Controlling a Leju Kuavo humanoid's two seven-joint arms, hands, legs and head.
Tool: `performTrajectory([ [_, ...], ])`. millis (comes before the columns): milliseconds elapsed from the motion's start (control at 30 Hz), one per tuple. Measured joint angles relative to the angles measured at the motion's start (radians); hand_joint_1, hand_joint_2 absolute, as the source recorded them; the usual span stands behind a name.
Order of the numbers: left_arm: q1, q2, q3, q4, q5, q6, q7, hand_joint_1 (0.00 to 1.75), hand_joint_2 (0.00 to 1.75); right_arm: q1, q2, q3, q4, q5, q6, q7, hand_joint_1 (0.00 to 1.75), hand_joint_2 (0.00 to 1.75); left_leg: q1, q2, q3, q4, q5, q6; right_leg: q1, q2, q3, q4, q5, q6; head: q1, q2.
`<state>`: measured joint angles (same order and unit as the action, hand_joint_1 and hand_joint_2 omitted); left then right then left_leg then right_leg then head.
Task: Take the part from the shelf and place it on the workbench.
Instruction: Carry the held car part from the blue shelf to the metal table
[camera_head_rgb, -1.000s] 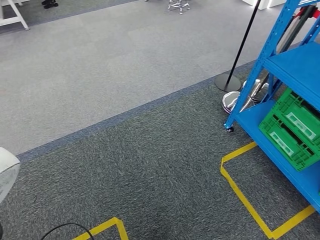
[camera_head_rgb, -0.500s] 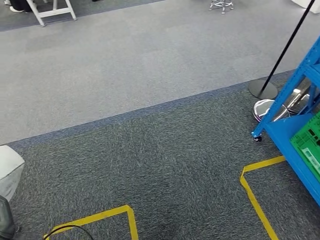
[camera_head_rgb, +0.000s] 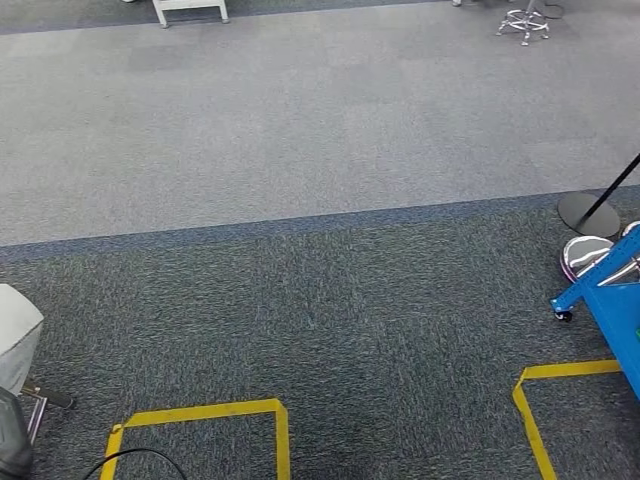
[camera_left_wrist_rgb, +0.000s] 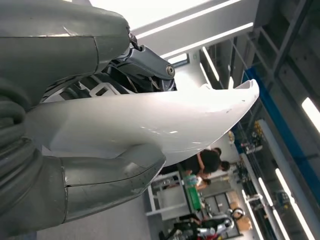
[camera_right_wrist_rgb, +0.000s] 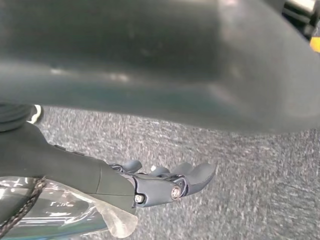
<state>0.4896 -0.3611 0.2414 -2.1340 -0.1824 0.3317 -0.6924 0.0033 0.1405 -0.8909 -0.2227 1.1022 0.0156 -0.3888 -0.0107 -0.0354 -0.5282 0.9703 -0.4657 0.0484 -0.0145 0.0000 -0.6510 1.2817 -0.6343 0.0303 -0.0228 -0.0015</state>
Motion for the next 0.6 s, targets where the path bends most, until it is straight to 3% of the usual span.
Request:
performTrajectory([
  [67, 0.001, 0.001, -0.006, 0.0, -0.009, 0.017, 0.0, 1.75, 1.75, -0.001, 0.0, 0.0, -0.001, 0.003, 0.0, 0.0, 0.0, 0.0, 0.004, -0.021, 0.0, 0.007, -0.003, -0.005, -0.006, 0.009, 0.038, -0.09, 0.061, 0.005, 0.0, 0.0],
  [100, 0.001, 0.003, -0.013, 0.0, -0.018, 0.034, 0.0, 1.75, 1.75, -0.001, 0.0, -0.001, -0.001, 0.006, 0.0, 0.0, 0.0, 0.0, 0.005, -0.031, -0.003, 0.015, -0.006, -0.01, -0.011, 0.034, 0.064, -0.144, 0.084, 0.01, 0.001, 0.0],
  [167, 0.004, 0.012, -0.035, -0.001, -0.046, 0.088, 0.0, 1.75, 1.75, 0.0, 0.001, -0.001, -0.002, 0.015, -0.001, -0.001, 0.0, 0.0, 0.006, -0.054, -0.019, 0.042, -0.016, -0.025, -0.022, 0.088, 0.104, -0.231, 0.105, 0.013, 0.002, 0.0],
  [200, 0.007, 0.019, -0.048, -0.001, -0.059, 0.115, 0.0, 1.75, 1.75, 0.0, 0.002, -0.001, -0.002, 0.02, -0.002, -0.002, 0.0, 0.0, 0.007, -0.066, -0.029, 0.051, -0.018, -0.031, -0.023, 0.104, 0.111, -0.243, 0.101, 0.011, 0.002, 0.0],
  [267, 0.014, 0.031, -0.072, -0.002, -0.076, 0.148, 0.0, 1.75, 1.75, 0.001, 0.003, -0.002, -0.004, 0.029, -0.005, -0.003, 0.0, 0.0, 0.01, -0.085, -0.043, 0.06, -0.016, -0.041, -0.02, 0.082, 0.112, -0.241, 0.099, -0.001, 0.002, 0.0],
  [333, 0.019, 0.041, -0.087, -0.002, -0.08, 0.158, 0.0, 1.75, 1.75, 0.001, 0.004, -0.002, -0.005, 0.032, -0.006, -0.005, 0.0, 0.0, 0.01, -0.049, -0.059, 0.092, -0.035, -0.049, -0.019, 0.053, 0.113, -0.244, 0.102, -0.014, -0.004, 0.0],
  [400, 0.021, 0.049, -0.099, -0.002, -0.081, 0.162, 0.0, 1.75, 1.75, 0.001, 0.004, -0.002, -0.005, 0.035, -0.006, -0.006, 0.0, 0.0, 0.01, 0.008, -0.106, 0.194, -0.092, -0.057, -0.015, 0.022, 0.113, -0.246, 0.102, -0.023, -0.012, 0.0],
  [467, 0.022, 0.057, -0.111, -0.001, -0.082, 0.171, 0.0, 1.75, 1.75, 0.004, 0.004, -0.002, -0.006, 0.043, -0.01, -0.006, 0.0, 0.0, 0.013, 0.025, -0.16, 0.313, -0.141, -0.06, -0.009, -0.012, 0.112, -0.246, 0.1, -0.028, -0.012, 0.0],
  [500, 0.024, 0.062, -0.117, -0.001, -0.083, 0.18, 0.0, 1.75, 1.75, 0.004, 0.004, -0.002, -0.006, 0.047, -0.012, -0.006, 0.0, 0.0, 0.014, 0.026, -0.17, 0.337, -0.143, -0.059, -0.006, -0.028, 0.112, -0.246, 0.098, -0.03, -0.013, 0.0],
  [533, 0.026, 0.067, -0.123, -0.001, -0.087, 0.192, 0.0, 1.75, 1.75, 0.003, 0.004, -0.002, -0.006, 0.05, -0.013, -0.007, 0.0, 0.0, 0.014, 0.027, -0.161, 0.322, -0.126, -0.056, -0.004, -0.042, 0.114, -0.246, 0.097, -0.031, -0.012, 0.0],
  [600, 0.028, 0.08, -0.136, -0.002, -0.104, 0.23, 0.0, 1.75, 1.75, 0.0, 0.005, -0.002, -0.006, 0.055, -0.014, -0.009, 0.0, 0.0, 0.008, 0.047, -0.097, 0.201, -0.063, -0.045, -0.001, -0.066, 0.119, -0.247, 0.094, -0.031, -0.012, 0.0],
])
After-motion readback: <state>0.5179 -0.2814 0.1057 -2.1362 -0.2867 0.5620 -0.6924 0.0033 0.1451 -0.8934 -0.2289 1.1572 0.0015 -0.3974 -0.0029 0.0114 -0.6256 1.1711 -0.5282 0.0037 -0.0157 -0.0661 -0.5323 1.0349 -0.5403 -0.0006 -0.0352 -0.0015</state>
